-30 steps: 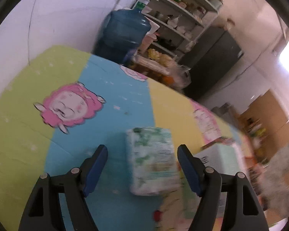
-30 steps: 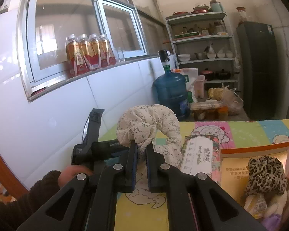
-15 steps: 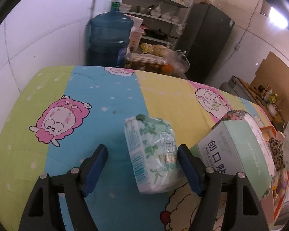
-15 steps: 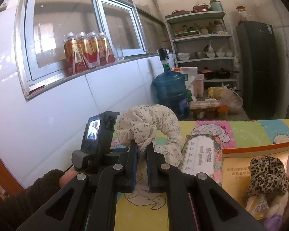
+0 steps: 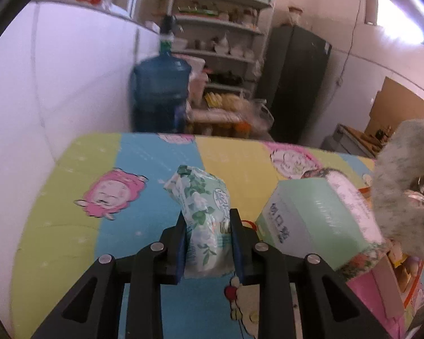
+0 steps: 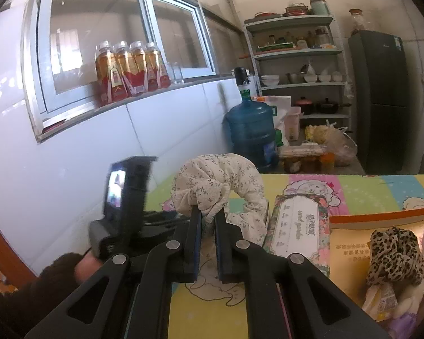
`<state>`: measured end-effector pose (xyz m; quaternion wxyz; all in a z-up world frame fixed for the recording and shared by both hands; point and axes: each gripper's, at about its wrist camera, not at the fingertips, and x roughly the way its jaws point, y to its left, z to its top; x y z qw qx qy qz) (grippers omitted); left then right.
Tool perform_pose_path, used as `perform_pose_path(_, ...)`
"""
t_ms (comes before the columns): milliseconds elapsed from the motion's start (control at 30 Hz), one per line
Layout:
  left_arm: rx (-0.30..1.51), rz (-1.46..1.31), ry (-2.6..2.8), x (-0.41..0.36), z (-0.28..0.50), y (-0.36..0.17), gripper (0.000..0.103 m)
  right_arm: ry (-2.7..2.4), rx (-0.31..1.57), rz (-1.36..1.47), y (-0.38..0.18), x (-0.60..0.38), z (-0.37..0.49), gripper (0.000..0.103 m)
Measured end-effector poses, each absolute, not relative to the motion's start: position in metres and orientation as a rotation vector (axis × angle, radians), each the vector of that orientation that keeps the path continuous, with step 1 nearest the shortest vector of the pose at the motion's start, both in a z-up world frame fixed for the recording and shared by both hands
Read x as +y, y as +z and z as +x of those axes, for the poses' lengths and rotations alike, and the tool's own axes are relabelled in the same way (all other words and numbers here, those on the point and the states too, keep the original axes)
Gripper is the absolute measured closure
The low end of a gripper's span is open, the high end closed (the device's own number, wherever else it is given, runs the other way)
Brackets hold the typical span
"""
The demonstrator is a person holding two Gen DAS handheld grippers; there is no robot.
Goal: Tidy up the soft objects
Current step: 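Carry the wipes pack with the left gripper while the right gripper carries the cushion over the box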
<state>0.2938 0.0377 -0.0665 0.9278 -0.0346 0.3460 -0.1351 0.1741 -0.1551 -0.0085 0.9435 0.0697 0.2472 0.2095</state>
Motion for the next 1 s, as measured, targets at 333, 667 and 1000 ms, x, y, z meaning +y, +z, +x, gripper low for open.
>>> perform_pose_path(333, 0.523, -0.032, -0.272, 0.026, 0.208, -0.009, 0.076, 0.401, 0.474, 0.142, -0.001, -0.162, 0.155, 0.094)
perform_pose_path(667, 0.473, -0.051, -0.404, -0.034, 0.163, 0.017, 0.076, 0.277, 0.408, 0.141, 0.014, -0.213, 0.111, 0.094)
perform_pose_path(1000, 0.467, -0.049, -0.516, -0.114, 0.142, 0.015, 0.076, 0.124, 0.388, 0.152, 0.014, -0.297, 0.066, 0.094)
